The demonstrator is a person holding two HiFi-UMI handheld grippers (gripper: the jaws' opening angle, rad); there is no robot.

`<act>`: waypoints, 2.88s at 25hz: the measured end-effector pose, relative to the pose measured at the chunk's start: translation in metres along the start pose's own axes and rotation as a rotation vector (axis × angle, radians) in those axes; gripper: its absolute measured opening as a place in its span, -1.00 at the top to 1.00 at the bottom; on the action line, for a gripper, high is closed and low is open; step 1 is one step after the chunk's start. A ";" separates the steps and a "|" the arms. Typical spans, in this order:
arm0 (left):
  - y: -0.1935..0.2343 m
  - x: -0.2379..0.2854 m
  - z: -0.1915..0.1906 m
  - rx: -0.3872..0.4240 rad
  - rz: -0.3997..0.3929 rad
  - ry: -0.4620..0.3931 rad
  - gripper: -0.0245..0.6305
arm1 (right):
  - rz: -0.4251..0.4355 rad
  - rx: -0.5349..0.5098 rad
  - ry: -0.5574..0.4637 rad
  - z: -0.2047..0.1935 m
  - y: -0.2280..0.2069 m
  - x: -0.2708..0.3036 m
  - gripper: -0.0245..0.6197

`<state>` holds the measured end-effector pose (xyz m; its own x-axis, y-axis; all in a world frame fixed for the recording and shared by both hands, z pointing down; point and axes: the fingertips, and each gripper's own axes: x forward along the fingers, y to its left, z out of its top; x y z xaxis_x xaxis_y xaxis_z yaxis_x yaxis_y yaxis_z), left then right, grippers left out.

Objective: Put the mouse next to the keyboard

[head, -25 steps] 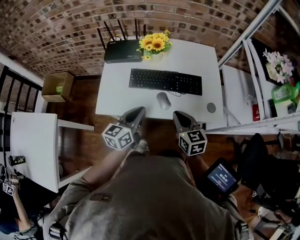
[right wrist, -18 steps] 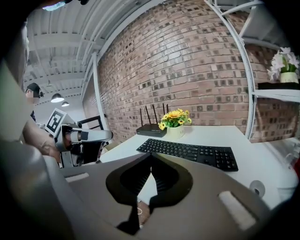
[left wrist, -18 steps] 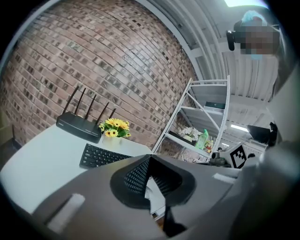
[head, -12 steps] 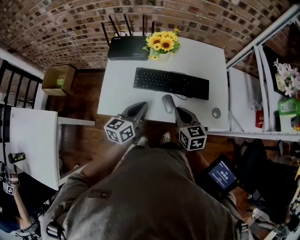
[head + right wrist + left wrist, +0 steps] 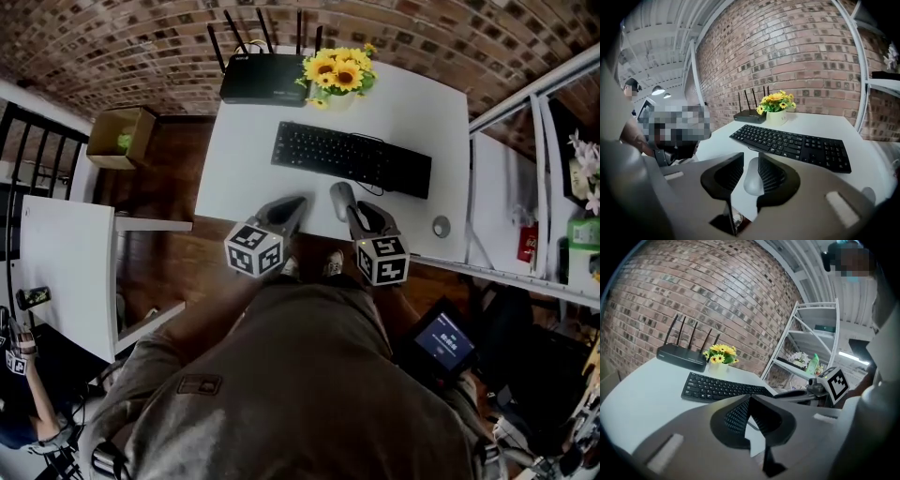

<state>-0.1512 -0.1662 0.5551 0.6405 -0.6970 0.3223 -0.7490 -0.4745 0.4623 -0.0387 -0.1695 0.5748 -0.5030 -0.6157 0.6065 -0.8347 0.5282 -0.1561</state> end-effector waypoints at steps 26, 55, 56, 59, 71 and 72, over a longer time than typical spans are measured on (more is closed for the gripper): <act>0.021 0.027 -0.050 0.138 -0.019 0.251 0.93 | -0.025 -0.108 0.380 -0.057 -0.012 0.090 -0.08; -0.003 0.036 -0.041 0.191 -0.171 0.246 0.93 | -0.189 -0.028 0.195 -0.023 -0.033 0.044 0.02; -0.005 0.036 -0.041 0.197 -0.180 0.248 0.93 | -0.194 -0.023 0.189 -0.023 -0.034 0.041 0.02; -0.010 0.036 -0.039 0.214 -0.200 0.249 0.93 | -0.215 -0.013 0.169 -0.020 -0.035 0.034 0.03; -0.039 0.052 -0.029 0.247 -0.287 0.231 0.93 | -0.342 0.061 0.049 0.000 -0.080 -0.017 0.07; -0.044 0.057 -0.027 0.251 -0.296 0.230 0.93 | -0.353 0.068 0.039 0.001 -0.088 -0.022 0.07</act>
<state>-0.0774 -0.1704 0.5759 0.8333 -0.3871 0.3946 -0.5272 -0.7711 0.3571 0.0450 -0.2031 0.5747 -0.1734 -0.7294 0.6618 -0.9691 0.2460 0.0173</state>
